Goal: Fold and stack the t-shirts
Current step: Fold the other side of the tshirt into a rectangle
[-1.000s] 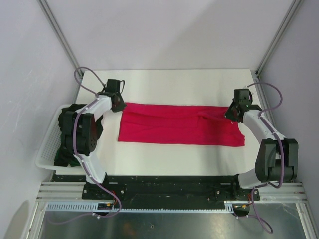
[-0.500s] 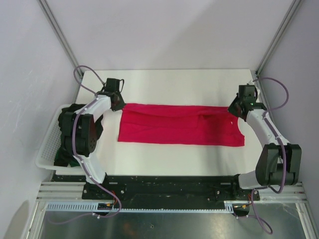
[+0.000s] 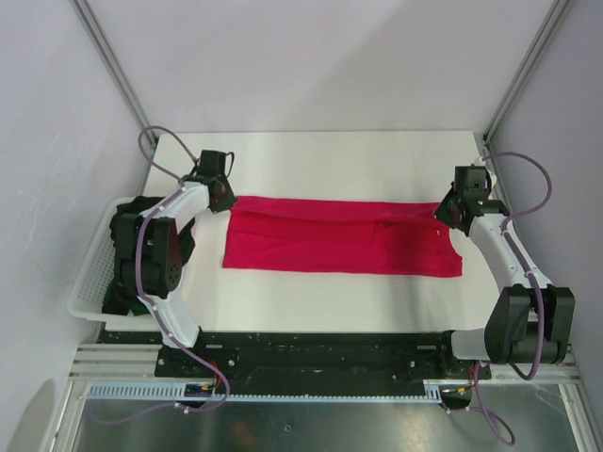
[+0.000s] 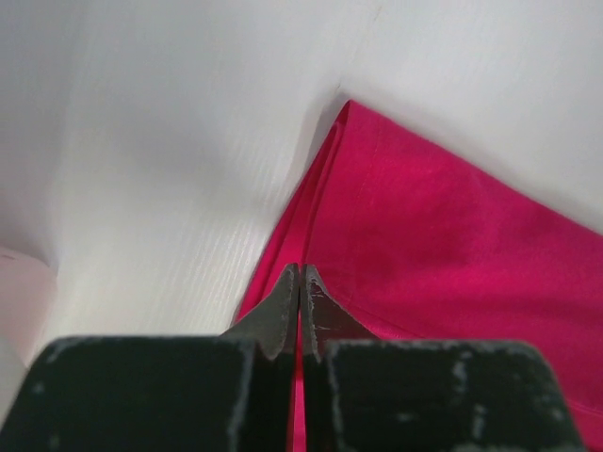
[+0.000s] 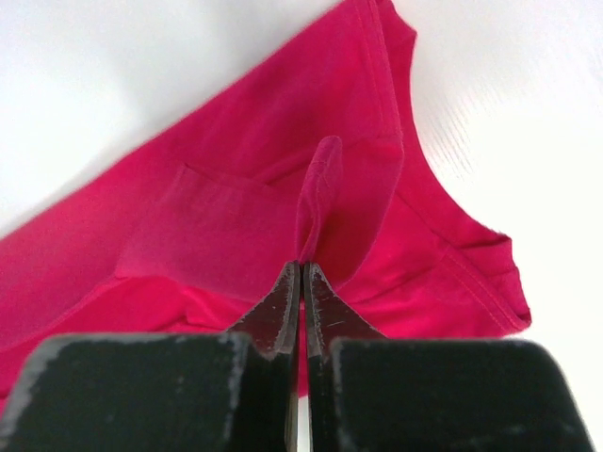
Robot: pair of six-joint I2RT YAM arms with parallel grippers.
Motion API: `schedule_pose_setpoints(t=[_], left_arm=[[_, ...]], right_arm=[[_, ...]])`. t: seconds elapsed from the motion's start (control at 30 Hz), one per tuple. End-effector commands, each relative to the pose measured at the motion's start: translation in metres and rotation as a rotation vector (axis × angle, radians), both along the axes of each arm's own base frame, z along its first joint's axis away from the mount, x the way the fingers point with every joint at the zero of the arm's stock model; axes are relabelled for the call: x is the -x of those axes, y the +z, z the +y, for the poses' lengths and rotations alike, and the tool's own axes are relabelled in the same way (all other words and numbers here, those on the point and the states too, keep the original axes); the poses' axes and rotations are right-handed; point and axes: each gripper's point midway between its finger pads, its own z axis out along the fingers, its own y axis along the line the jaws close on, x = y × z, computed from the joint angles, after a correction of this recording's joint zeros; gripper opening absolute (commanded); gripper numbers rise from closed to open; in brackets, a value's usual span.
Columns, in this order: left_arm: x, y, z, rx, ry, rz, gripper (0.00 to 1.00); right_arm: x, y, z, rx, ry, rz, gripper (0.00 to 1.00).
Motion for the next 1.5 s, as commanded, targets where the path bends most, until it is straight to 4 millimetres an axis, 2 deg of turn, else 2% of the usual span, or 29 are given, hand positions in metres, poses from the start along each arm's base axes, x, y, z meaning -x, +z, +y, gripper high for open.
schedule_pose_setpoints(t=[0.0, 0.13, 0.2, 0.23, 0.37, 0.47, 0.7, 1.1, 1.47], left_arm=[[0.001, 0.016, 0.011, -0.022, 0.027, -0.050, 0.00], [0.009, 0.005, 0.013, -0.026, 0.033, -0.023, 0.00], [0.015, -0.002, 0.014, -0.027, 0.038, -0.004, 0.04], [0.016, -0.004, 0.014, -0.027, 0.041, 0.002, 0.10], [0.020, -0.007, 0.013, -0.021, 0.046, 0.007, 0.42], [0.021, -0.002, 0.010, 0.004, 0.050, -0.009, 0.50], [0.023, -0.001, -0.002, 0.084, 0.062, -0.022, 0.51], [0.025, -0.023, -0.014, 0.146, 0.059, 0.031, 0.44], [0.028, -0.035, -0.013, 0.150, 0.080, 0.063, 0.41]], right_arm=[[0.015, -0.016, -0.002, 0.017, -0.006, 0.027, 0.00], [0.021, -0.032, -0.002, 0.012, -0.008, 0.054, 0.00], [0.023, -0.038, -0.001, 0.009, -0.009, 0.065, 0.00], [0.023, -0.041, -0.001, 0.006, -0.008, 0.069, 0.00], [0.022, -0.045, 0.003, -0.001, 0.000, 0.073, 0.00], [0.021, -0.046, 0.003, -0.004, -0.001, 0.072, 0.00], [0.019, -0.048, 0.008, -0.007, 0.012, 0.070, 0.00], [0.017, -0.052, 0.017, -0.010, 0.031, 0.075, 0.00], [0.014, -0.054, 0.018, -0.014, 0.034, 0.075, 0.00]])
